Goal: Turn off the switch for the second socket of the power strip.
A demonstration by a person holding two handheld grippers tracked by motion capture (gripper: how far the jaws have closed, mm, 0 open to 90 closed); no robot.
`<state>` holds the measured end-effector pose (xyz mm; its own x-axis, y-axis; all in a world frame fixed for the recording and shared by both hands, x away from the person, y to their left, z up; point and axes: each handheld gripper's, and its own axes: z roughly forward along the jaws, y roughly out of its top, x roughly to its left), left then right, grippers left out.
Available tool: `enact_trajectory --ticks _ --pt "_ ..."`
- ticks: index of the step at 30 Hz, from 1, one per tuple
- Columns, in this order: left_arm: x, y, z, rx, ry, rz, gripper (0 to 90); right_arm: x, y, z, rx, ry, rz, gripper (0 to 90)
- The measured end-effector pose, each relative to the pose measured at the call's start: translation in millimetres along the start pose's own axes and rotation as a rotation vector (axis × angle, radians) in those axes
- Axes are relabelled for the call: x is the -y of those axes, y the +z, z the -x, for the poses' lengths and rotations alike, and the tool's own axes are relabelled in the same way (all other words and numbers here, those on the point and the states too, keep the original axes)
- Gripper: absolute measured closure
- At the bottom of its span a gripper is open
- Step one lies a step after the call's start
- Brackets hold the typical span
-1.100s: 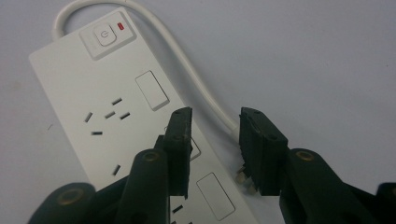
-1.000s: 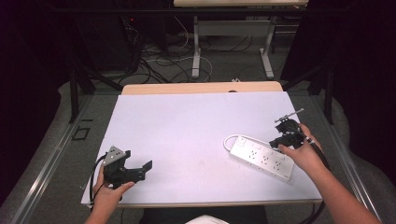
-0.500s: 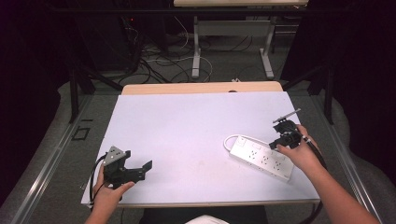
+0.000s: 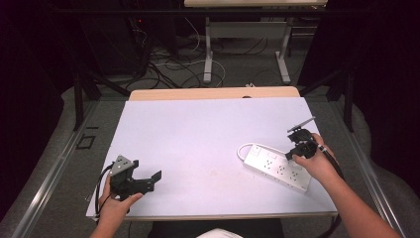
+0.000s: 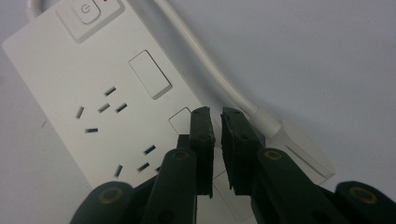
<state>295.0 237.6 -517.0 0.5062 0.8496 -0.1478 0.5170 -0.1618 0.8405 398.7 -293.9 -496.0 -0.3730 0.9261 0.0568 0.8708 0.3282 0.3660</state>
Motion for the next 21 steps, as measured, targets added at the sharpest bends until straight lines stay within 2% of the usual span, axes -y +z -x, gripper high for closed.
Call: enact_trajectory --ticks 2,4,5,7,9,10,11,18,19,21 --pt "0.1 0.0 0.1 0.001 -0.003 0.000 2.1 -0.4 0.6 -1.2 0.003 0.017 -0.004 83.0" --pt "0.1 -0.1 0.1 0.001 -0.005 -0.001 2.1 0.0 1.8 0.0 -0.007 -0.003 -0.009 83.5" --pt "0.0 -0.1 0.0 0.001 -0.004 0.000 2.1 -0.3 2.6 -1.0 0.000 0.010 -0.015 83.5" --pt "0.1 -0.1 0.0 0.001 -0.004 0.000 2.1 0.2 3.4 -0.3 -0.002 0.000 -0.022 84.0" --pt "0.1 0.0 0.1 0.001 -0.003 0.000 2.1 0.7 5.0 -0.7 -0.004 0.010 -0.010 84.2" --pt "0.1 0.0 0.1 0.000 -0.002 -0.001 2.1 1.3 5.3 0.2 -0.014 -0.004 -0.007 84.5" --pt "0.1 0.0 0.1 0.000 -0.003 -0.002 2.2 1.1 5.9 -0.6 -0.010 0.014 -0.012 85.5" --pt "0.0 0.2 -0.4 -0.001 0.004 0.000 2.2 0.5 5.2 0.4 -0.014 0.014 -0.030 87.1" --pt "0.0 0.2 -0.3 -0.001 0.004 0.000 2.2 0.0 4.5 0.8 -0.015 0.025 -0.045 87.2" --pt "0.3 0.3 0.3 0.002 -0.006 0.000 2.2 0.1 5.1 1.5 -0.026 0.032 -0.037 87.2"
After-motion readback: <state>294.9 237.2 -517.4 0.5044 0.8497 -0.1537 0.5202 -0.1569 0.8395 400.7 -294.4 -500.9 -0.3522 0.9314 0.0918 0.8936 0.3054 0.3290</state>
